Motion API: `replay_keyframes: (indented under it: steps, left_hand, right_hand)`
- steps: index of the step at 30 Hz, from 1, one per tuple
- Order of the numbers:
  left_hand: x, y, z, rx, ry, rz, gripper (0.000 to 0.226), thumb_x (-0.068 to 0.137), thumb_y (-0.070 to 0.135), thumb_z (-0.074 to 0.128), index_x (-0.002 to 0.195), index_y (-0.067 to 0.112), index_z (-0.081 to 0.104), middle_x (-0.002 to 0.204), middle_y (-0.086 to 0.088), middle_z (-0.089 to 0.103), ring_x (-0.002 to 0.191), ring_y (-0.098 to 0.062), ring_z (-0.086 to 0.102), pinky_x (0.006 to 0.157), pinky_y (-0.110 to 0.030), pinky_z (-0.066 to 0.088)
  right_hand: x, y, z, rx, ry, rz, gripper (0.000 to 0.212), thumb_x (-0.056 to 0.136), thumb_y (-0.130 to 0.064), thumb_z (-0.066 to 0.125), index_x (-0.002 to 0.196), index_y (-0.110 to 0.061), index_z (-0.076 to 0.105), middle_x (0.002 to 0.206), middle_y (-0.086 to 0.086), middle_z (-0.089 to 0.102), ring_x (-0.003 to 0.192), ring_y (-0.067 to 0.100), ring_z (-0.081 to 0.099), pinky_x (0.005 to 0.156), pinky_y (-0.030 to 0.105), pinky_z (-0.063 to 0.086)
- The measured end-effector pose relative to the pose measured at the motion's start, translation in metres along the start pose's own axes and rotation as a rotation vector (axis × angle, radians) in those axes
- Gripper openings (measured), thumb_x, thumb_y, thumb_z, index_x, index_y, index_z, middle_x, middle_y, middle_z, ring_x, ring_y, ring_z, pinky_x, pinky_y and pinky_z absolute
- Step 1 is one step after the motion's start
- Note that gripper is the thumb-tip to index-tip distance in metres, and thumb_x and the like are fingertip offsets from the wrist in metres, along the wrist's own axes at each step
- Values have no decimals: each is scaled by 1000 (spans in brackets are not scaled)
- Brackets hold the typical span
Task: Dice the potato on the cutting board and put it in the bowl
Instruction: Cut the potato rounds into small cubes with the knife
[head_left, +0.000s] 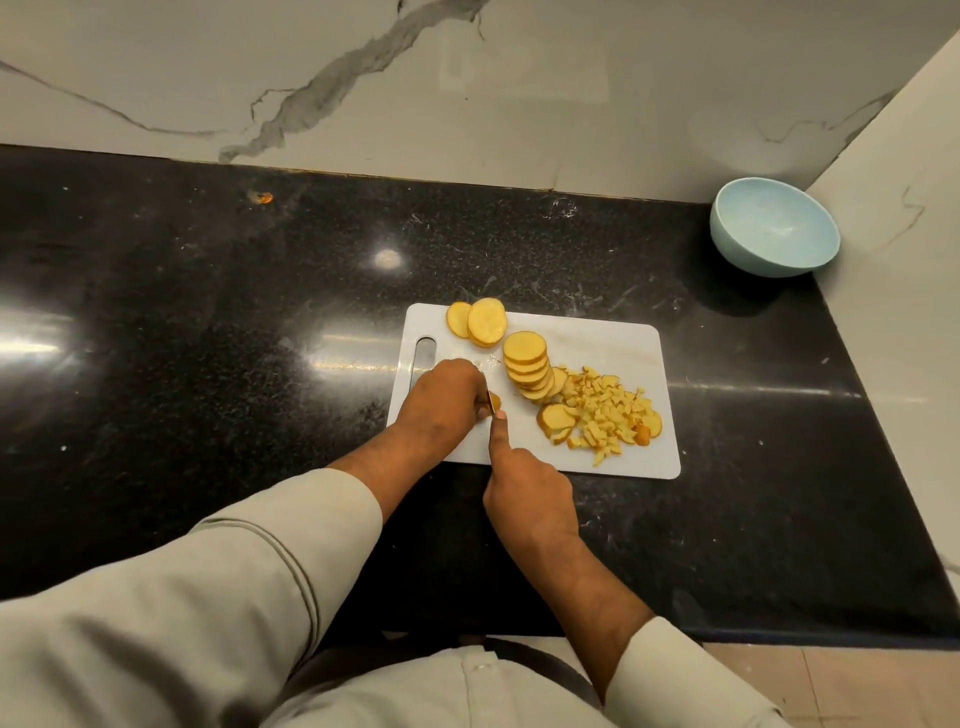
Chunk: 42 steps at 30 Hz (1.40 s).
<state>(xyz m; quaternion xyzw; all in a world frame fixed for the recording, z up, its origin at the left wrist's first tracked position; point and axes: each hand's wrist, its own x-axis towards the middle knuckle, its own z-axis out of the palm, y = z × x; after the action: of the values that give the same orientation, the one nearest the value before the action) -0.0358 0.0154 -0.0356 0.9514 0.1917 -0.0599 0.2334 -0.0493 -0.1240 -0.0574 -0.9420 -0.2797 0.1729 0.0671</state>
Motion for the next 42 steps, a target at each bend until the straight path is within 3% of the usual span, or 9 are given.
replay_keyframes:
  steps: [4, 9, 16, 20, 27, 33, 36, 42]
  left_hand:
    - [2, 1, -5, 47, -39, 28, 13, 85, 18, 67, 86, 6, 72, 89, -11, 66, 84, -28, 62, 66, -28, 40]
    - [3, -3, -1, 77, -6, 28, 16, 87, 16, 60, 94, 7, 73, 94, -12, 63, 87, -33, 61, 66, -31, 40]
    - [-1, -2, -1, -27, 59, 3, 9, 83, 15, 67, 84, 10, 74, 88, -8, 65, 80, -26, 61, 63, -26, 38]
    - [-3, -4, 4, -84, 81, -30, 8, 83, 13, 67, 81, 9, 74, 82, -7, 63, 73, -22, 58, 62, -25, 38]
    - [-7, -17, 15, -208, 119, -43, 15, 85, 16, 67, 97, 12, 76, 95, -7, 69, 85, -24, 62, 69, -23, 40]
    - [-7, -17, 15, -286, 111, -103, 17, 83, 20, 72, 99, 16, 77, 94, -3, 72, 82, -18, 64, 73, -27, 51]
    - [-8, -16, 15, -257, 124, -83, 12, 83, 20, 71, 92, 14, 77, 89, -3, 69, 79, -19, 62, 69, -28, 49]
    - [-4, -14, 13, -203, 107, -68, 9, 81, 16, 69, 82, 10, 75, 84, -4, 67, 76, -20, 61, 65, -29, 48]
  right_hand:
    - [13, -5, -2, -8, -11, 7, 78, 91, -15, 42, 153, -22, -4, 68, -1, 35, 62, 20, 42, 56, 33, 34]
    - [19, -11, 0, -31, -4, -6, 77, 90, -8, 40, 154, -16, -2, 90, 7, 61, 80, 27, 61, 59, 35, 35]
    - [8, -4, -6, -54, -37, -13, 76, 93, -12, 39, 153, -20, -7, 85, 5, 57, 71, 23, 55, 58, 34, 37]
    - [-22, 8, -2, -87, -83, -31, 75, 94, -15, 40, 153, -22, -6, 98, 6, 61, 75, 23, 59, 58, 34, 38]
    - [-46, 25, -8, -40, -36, 27, 67, 98, -26, 35, 152, -33, -4, 80, -4, 49, 70, 17, 58, 59, 34, 45]
    - [-14, 5, -14, -52, 62, 67, 68, 97, -25, 36, 153, -28, -1, 70, -5, 42, 57, 14, 45, 48, 30, 35]
    - [-2, -3, -9, -65, 45, 79, 70, 94, -22, 38, 153, -25, 1, 66, -5, 35, 53, 13, 38, 44, 29, 25]
    - [-1, -12, 8, -33, 33, 74, 73, 93, -22, 39, 153, -25, -3, 62, -7, 31, 51, 10, 34, 43, 28, 23]
